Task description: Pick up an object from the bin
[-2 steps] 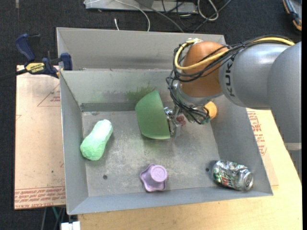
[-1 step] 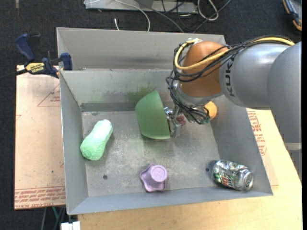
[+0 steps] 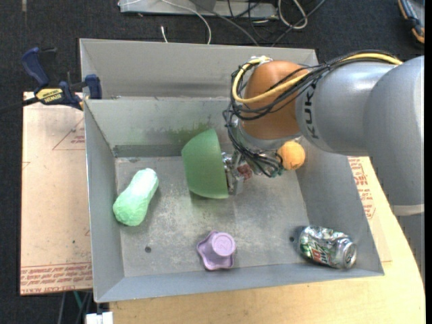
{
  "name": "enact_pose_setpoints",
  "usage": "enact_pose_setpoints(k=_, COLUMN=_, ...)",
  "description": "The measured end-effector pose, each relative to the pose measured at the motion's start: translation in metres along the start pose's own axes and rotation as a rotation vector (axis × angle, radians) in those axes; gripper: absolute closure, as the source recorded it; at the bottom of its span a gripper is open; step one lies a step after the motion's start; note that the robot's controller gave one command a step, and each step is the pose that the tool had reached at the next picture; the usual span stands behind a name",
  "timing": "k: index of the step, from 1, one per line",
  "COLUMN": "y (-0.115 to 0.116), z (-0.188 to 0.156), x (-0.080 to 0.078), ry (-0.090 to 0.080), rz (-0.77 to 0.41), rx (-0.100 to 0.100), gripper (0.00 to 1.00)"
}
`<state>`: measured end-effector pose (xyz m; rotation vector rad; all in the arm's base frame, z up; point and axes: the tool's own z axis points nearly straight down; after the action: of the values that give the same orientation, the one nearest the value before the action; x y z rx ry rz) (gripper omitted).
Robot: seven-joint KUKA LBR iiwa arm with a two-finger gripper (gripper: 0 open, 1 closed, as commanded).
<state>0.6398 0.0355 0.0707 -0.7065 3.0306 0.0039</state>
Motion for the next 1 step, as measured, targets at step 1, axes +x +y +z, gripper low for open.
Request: enact_pose_setpoints(k=1, y=0.0043, z=0.0001, x=-0.0008, ry=0.0, rz=0.013, rx=0.002, gripper=1.0)
